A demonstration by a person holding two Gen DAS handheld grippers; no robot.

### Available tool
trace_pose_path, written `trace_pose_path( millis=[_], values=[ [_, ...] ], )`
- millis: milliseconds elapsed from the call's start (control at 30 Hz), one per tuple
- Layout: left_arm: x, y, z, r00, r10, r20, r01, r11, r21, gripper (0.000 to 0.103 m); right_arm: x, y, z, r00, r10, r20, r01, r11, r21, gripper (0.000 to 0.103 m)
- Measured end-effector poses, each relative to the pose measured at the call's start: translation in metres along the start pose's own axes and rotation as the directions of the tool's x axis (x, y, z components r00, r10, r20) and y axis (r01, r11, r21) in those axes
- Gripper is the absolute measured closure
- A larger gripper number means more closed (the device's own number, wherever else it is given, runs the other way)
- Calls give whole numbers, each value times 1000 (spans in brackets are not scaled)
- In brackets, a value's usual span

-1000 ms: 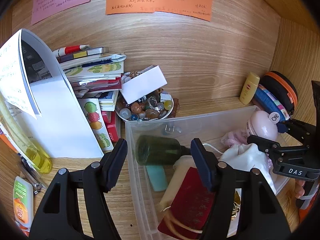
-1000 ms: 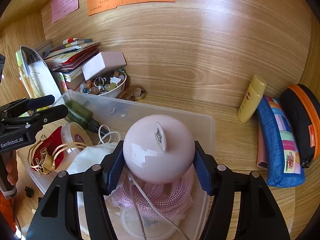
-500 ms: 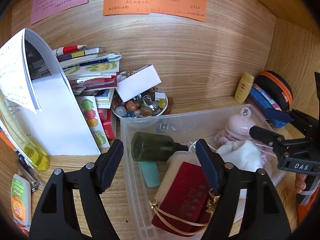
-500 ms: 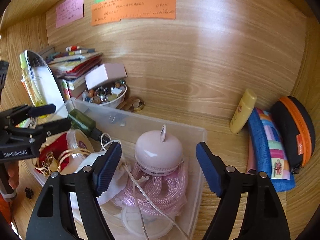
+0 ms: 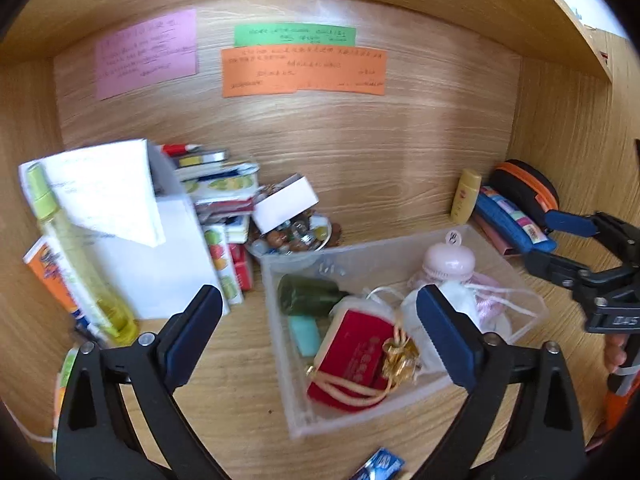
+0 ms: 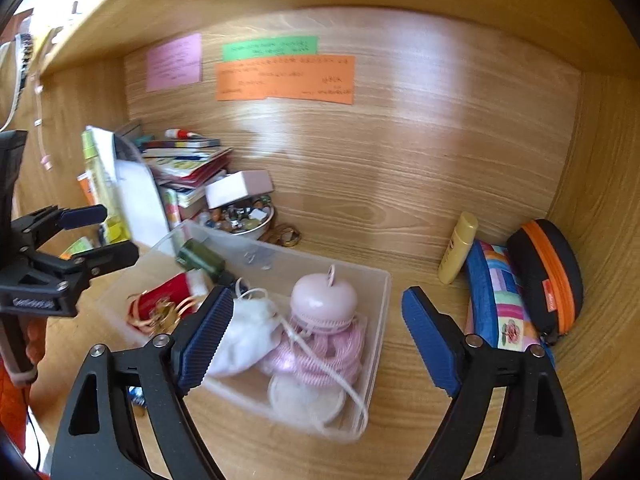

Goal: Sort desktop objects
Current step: 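Move both grippers back toward the hair tie and gourd ornament on the desk, then grasp the black hair tie with the left gripper while the right grasps the gourd ornament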

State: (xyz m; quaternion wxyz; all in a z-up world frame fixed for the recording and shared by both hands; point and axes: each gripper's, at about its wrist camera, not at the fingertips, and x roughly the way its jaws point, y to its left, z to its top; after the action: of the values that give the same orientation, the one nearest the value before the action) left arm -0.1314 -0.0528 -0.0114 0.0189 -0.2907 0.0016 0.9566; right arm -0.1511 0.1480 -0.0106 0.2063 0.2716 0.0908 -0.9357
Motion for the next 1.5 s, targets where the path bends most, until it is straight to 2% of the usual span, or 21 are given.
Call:
trace_pose_path(
  millis=[267,500,667,867,933,1000,1100,1167,1367,1500],
  values=[
    [-22,20,-39,997,55,-61,-57,998,-38,4,-41,5,-38,999,-32,18,33,998,-55,17],
    [-39,40,-80,985,96,-143,-106,992,-69,4,-56,3,-82,995,-71,-64,69,997,-38,17],
    [-43,41,-106,976,109,-190,-123,990,-65,4,-56,6,-107,991,-42,-129,40,999,-12,17],
    [-43,33,-129,972,68,-223,-83,995,-58,4,-54,17,-128,984,26,-178,-26,1000,3,17],
    [-43,29,-132,973,69,-219,-79,996,-41,9,-55,21,-133,981,48,-188,-48,999,5,18],
    [-41,25,-134,971,54,-233,-62,998,-26,28,-54,24,-138,976,68,-207,-66,998,13,19],
    [-36,22,-136,966,28,-255,-36,999,-28,45,-53,27,-144,968,86,-234,-84,996,20,24],
    [-32,22,-137,963,8,-268,-17,999,-32,52,-53,28,-148,963,99,-253,-96,995,23,36],
    [-26,17,-139,960,-6,-278,-4,999,-35,60,-49,33,-156,950,110,-291,-110,994,16,52],
    [-23,15,-136,960,-5,-281,-3,1000,-30,67,-45,35,-158,944,116,-308,-120,993,7,58]
  ],
)
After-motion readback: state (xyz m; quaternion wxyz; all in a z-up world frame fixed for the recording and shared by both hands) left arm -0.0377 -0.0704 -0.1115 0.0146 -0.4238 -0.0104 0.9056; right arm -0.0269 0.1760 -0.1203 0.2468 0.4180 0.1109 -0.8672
